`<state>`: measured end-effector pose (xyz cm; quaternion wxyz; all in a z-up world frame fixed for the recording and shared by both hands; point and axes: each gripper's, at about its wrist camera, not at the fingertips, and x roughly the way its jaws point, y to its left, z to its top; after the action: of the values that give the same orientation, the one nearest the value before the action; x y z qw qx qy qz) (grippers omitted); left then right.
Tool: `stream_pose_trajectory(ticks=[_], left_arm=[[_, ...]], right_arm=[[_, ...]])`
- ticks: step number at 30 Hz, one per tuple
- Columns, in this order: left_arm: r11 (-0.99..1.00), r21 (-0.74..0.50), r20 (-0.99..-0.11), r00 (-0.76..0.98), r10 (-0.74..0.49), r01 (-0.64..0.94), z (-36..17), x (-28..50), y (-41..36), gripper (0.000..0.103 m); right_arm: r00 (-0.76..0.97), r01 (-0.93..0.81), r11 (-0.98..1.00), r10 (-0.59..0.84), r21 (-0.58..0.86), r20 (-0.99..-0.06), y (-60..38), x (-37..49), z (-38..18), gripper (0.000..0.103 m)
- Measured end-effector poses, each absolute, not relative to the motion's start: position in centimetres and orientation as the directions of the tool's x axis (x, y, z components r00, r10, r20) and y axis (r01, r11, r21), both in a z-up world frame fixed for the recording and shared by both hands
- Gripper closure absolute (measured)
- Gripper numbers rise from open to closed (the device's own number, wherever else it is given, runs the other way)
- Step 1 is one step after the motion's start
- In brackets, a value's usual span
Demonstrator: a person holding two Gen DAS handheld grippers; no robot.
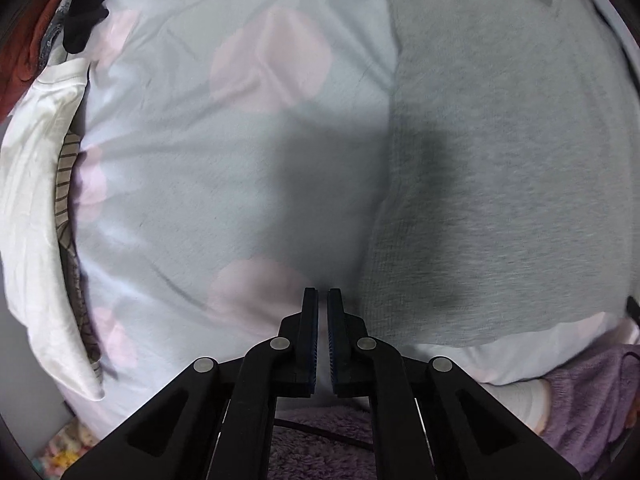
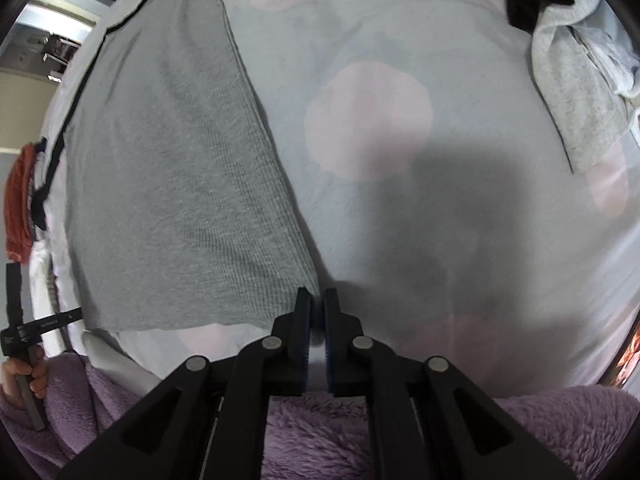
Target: Fold clothes
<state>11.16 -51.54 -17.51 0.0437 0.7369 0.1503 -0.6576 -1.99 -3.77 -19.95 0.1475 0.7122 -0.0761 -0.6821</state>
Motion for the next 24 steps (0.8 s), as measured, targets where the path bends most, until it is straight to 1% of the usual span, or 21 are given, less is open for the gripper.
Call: stream_pose_trajectory(ticks=[1,3,6,7,9,11,13,14,16,19,22,24], left_arm=[[-0.942,-0.17,-0.979,0.059,0.194,0.289,-17.0,11.0,-51.9,0.097],[-0.918,-0.248,-0.967,-0.019,0.255,0.31,-15.8,11.3,-53.0,0.09],[-0.877,-0.337,-0.941,-0.147,0.305,0.342,-14.0,11.9,-54.9,0.085],[-0.864,-0.359,-0.932,-0.179,0.314,0.352,-13.5,12.0,-55.5,0.085],[-0.846,-0.387,-0.919,-0.227,0.323,0.367,-12.6,12.0,-56.4,0.085],[-0.834,-0.407,-0.909,-0.262,0.326,0.374,-11.9,12.0,-56.8,0.085],[-0.827,-0.418,-0.898,-0.309,0.313,0.376,-11.4,11.6,-54.0,0.085],[-0.831,-0.415,-0.894,-0.333,0.298,0.37,-11.3,12.7,-52.9,0.085],[-0.848,-0.392,-0.89,-0.38,0.252,0.356,-12.6,9.2,-48.6,0.085],[-0.867,-0.364,-0.876,-0.442,0.194,0.341,-11.7,8.2,-48.3,0.085],[-0.868,-0.378,-0.849,-0.494,0.187,0.322,-11.9,6.2,-46.3,0.085],[-0.864,-0.393,-0.835,-0.515,0.192,0.315,-13.2,2.7,-44.1,0.085]], right_arm=[[0.034,0.063,-0.933,-0.352,0.354,-0.935,-3.5,-2.0,-19.6,0.093],[-0.029,0.029,-0.888,-0.459,0.459,-0.888,-2.6,-2.2,-18.7,0.093],[-0.17,-0.018,-0.866,-0.489,0.499,-0.855,-1.0,-2.4,-17.1,0.088],[-0.222,-0.034,-0.867,-0.478,0.496,-0.85,-0.6,-2.6,-16.4,0.086],[-0.306,-0.061,-0.871,-0.448,0.487,-0.84,-0.4,-2.6,-15.0,0.085],[-0.354,-0.077,-0.877,-0.421,0.475,-0.835,-0.1,-2.6,-14.6,0.085],[-0.384,-0.087,-0.878,-0.407,0.471,-0.829,0.7,-2.8,-14.6,0.085],[-0.402,-0.097,-0.872,-0.406,0.479,-0.821,1.0,-3.1,-14.4,0.085],[-0.427,-0.118,-0.864,-0.402,0.49,-0.81,1.2,-3.6,-14.4,0.085],[-0.447,-0.161,-0.848,-0.394,0.505,-0.803,2.5,-3.9,-15.0,0.085],[-0.438,-0.192,-0.838,-0.392,0.51,-0.809,2.8,-4.6,-15.8,0.084],[-0.419,-0.197,-0.837,-0.399,0.511,-0.816,2.6,-5.1,-16.5,0.084]])
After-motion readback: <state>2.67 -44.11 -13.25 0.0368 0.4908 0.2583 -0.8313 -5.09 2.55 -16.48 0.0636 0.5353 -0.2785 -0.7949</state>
